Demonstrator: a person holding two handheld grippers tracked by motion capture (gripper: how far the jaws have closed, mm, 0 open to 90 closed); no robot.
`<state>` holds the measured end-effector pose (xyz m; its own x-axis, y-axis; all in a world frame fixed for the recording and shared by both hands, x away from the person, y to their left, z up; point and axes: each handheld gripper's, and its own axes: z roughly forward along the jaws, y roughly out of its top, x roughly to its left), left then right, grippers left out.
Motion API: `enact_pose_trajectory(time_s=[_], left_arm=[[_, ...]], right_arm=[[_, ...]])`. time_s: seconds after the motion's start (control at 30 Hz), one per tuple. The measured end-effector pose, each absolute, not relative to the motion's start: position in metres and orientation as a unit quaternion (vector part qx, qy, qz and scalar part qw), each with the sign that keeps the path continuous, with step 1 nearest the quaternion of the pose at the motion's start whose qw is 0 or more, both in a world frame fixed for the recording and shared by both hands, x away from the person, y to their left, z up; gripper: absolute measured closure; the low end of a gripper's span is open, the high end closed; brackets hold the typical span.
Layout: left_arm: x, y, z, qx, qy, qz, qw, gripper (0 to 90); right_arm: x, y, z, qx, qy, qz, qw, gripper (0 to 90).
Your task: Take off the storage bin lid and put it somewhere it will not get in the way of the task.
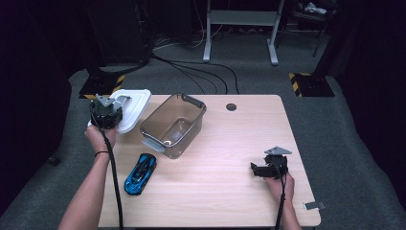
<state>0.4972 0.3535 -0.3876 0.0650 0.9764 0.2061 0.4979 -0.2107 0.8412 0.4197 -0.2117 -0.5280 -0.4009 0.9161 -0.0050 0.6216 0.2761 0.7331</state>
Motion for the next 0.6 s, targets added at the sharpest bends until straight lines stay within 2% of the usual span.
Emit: enact_pose_trajectory(time_s=[0.6], left_arm=[[0.506, 0.366, -0.423, 0.679, 0.574, 0.379, 0.258, 67.4]], right_arm=[[0.42, -0.212, -0.528, 0.501, 0.768, 0.333, 0.221, 8.3]])
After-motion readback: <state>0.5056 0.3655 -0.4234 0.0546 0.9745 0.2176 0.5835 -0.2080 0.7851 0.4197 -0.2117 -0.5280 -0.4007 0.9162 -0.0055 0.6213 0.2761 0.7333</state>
